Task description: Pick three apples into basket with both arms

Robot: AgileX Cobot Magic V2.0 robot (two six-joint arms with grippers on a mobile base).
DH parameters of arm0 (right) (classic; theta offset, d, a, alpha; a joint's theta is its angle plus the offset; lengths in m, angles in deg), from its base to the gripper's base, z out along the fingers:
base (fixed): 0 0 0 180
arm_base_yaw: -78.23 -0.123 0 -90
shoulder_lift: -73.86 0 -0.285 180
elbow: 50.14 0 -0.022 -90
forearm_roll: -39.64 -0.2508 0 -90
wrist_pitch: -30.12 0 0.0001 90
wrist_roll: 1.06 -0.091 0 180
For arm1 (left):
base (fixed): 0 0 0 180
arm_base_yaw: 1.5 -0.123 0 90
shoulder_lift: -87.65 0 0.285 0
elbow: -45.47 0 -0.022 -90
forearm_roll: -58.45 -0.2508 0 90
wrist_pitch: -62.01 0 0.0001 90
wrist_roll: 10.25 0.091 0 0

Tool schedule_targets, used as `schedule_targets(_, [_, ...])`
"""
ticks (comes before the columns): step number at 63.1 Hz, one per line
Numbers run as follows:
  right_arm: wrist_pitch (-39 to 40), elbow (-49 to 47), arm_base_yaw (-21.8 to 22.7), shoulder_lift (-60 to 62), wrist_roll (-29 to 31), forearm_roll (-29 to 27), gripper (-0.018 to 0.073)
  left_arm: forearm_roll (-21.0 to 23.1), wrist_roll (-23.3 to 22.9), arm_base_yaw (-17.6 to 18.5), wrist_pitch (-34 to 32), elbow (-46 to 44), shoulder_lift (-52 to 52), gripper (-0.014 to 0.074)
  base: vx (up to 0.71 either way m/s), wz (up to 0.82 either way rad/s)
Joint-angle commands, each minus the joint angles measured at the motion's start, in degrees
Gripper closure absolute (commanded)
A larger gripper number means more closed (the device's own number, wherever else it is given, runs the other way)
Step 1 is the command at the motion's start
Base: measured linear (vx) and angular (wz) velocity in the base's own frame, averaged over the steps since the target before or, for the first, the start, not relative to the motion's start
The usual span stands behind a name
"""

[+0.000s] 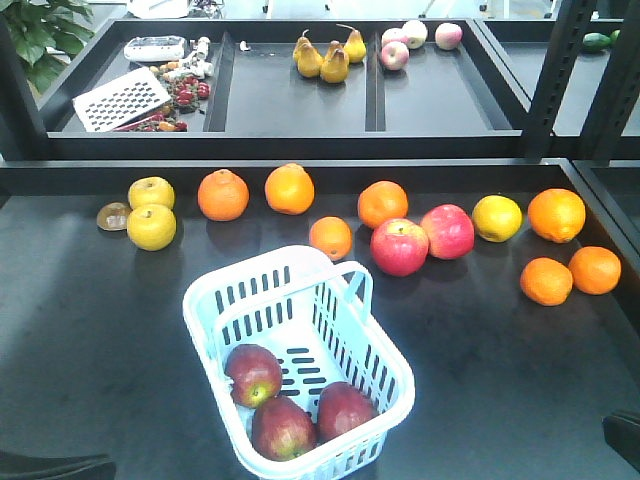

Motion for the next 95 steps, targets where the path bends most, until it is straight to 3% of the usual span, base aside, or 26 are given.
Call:
schedule_targets(1, [3.8, -1.5, 0.2, -0.3, 0.0, 1.0, 0.0561, 1.2, -0.4, -0.1, -4.7, -1.4, 0.2, 0.0603, 0.0, 0.0])
schedule_targets(6, [3.8, -1.5, 0.2, -0.3, 0.0, 1.0, 0.0561, -1.1, -2.2, -0.1, -7.3, -1.4, 0.3, 0.0603, 0.0, 0.0])
schedule_targets(10, [3.8, -1.5, 0.2, -0.3, 0.0, 1.0, 0.0561, -5.1, -7.0, -0.1, -10.1, -1.1, 0.3, 0.0603, 0.0, 0.0])
schedule_targets(21, [3.8, -1.5, 0.2, -0.3, 0.0, 1.0, 0.0561, -20.2, -29.5, -0.1, -16.1, 4.8, 0.3, 0.0603, 0.0, 0.0])
schedule_targets(25, [3.8, -1.5, 0.2, -0.3, 0.0, 1.0, 0.0561, -23.0, -33.3, -0.1, -18.7, 8.2, 0.1, 0.0603, 0.0, 0.0])
schedule_targets(48, [3.8, -1.5, 0.2, -0.3, 0.0, 1.0, 0.0561, -23.7, -36.5, -0.1, -33.5, 24.6, 0.0, 0.0603, 0.0, 0.0])
schedule_targets(61, [3.8, -1.5, 0.2, -0.3, 0.0, 1.0, 0.0561, -28.4, -35.8, -0.4, -32.4, 24.6, -5.2, 0.0603, 0.0, 0.0])
schedule_targets(67, [3.8, -1.5, 0.2, -0.3, 0.0, 1.0, 0.0561, -28.8, -35.8, -3.5, -30.1, 24.6, -9.4, 0.0603, 0.0, 0.0])
schedule_targets(73, [3.8, -1.5, 0.2, -0.3, 0.0, 1.0, 0.0561, -30.0, -35.9, -8.8, -27.4, 24.6, -14.7, 0.0603, 0.0, 0.0])
schedule_targets(84, [3.8, -1.5, 0.2, -0.3, 0.0, 1.0, 0.0561, -35.8, -36.1, -19.6, -23.3, 24.6, -23.9, 0.0603, 0.0, 0.0])
schedule_targets(95, [3.8, -1.5, 0.2, -0.3, 0.0, 1.0, 0.0561, -38.8, -36.4, -26.7, -21.1, 24.6, -31.2, 0.0603, 0.0, 0.0])
